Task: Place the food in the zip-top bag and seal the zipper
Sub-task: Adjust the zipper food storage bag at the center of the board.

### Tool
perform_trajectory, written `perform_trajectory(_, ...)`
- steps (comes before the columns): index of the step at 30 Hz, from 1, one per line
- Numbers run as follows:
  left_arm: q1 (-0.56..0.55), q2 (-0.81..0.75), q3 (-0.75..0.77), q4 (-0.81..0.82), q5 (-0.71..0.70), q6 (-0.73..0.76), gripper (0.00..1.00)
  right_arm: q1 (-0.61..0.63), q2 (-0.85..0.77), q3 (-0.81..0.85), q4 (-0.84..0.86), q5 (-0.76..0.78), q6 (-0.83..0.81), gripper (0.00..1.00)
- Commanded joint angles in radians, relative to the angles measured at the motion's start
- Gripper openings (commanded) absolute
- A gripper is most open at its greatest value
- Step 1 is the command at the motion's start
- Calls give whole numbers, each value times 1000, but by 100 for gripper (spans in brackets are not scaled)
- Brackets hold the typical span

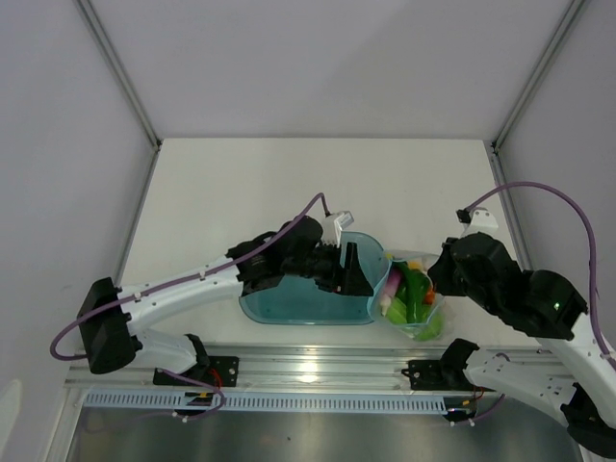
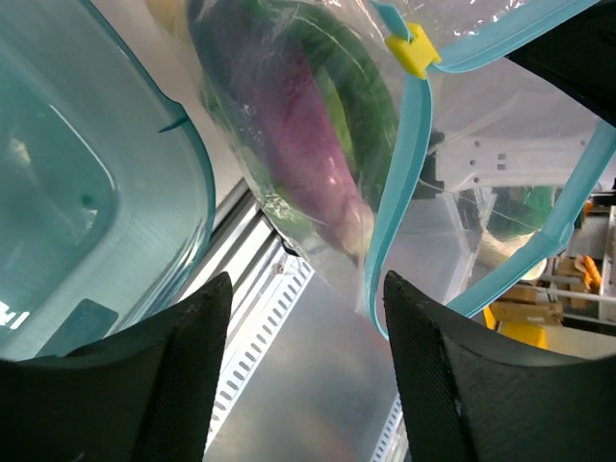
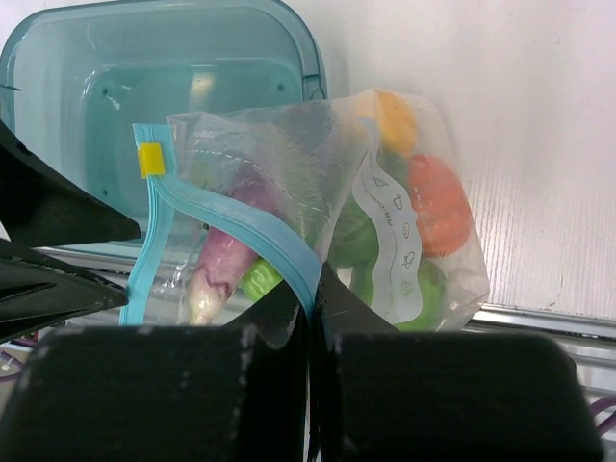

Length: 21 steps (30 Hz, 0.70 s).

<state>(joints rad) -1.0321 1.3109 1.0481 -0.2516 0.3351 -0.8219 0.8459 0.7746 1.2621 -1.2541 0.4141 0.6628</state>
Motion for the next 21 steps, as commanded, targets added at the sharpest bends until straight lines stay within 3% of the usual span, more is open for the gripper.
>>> perform_trajectory(1, -5, 31, 58, 64, 79, -3, 65, 1, -15, 37, 4, 31, 24, 0)
perform_trajectory(9, -23, 90, 92, 133, 148, -32, 57, 1, -11, 29, -1, 34, 23, 0)
perform_trajectory(13, -26, 129, 110, 162, 195, -46, 47, 1, -9, 29, 1, 40, 24, 0)
perform_trajectory(19, -31, 208, 185, 169, 254, -48, 26, 1, -6, 25, -22, 80, 64, 0)
perform_trajectory(21, -31, 234, 213, 155, 262, -42, 6, -1, -3, 22, -39, 101, 78, 0)
